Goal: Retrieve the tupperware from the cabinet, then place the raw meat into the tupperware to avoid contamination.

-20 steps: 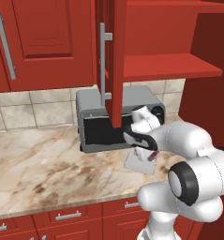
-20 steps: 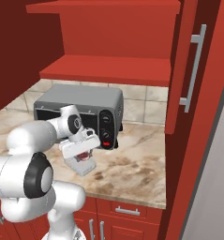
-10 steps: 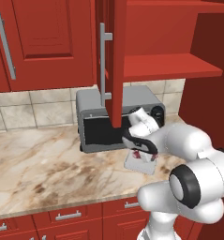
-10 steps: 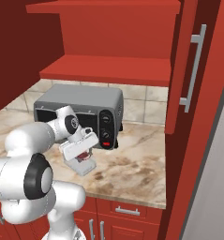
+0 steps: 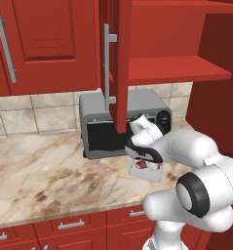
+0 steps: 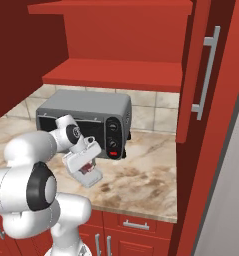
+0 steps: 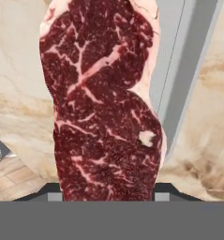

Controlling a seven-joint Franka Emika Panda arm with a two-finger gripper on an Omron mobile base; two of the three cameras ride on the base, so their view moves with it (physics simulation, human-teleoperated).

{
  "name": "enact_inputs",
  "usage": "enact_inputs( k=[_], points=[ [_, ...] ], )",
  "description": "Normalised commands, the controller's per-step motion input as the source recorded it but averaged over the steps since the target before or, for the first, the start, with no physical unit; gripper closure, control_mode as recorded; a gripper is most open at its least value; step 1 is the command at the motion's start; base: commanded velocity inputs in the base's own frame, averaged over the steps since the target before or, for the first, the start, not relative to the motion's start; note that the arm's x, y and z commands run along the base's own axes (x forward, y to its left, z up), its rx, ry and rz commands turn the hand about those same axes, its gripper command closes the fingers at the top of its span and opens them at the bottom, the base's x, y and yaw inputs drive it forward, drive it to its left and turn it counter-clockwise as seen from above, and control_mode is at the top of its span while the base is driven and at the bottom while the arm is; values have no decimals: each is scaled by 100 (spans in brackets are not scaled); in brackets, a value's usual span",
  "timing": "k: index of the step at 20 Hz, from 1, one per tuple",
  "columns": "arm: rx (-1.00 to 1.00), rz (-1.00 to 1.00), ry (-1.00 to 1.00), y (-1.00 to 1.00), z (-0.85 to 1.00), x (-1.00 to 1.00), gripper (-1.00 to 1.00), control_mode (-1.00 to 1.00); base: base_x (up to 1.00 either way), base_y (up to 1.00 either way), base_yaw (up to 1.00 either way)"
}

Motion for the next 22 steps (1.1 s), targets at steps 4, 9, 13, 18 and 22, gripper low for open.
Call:
enact_inputs(
  k=[4,9,13,18,22],
  points=[
    [0,10,1,0,-22,0,100,-100,0,0,0],
    [0,7,1,0,-20,0,100,-100,0,0,0],
    [0,1,0,0,-3,4,100,-100,0,0,0],
    [0,0,2,0,0,5,100,-100,0,0,0],
    [0,0,10,0,1,2,100,-100,0,0,0]
  ],
)
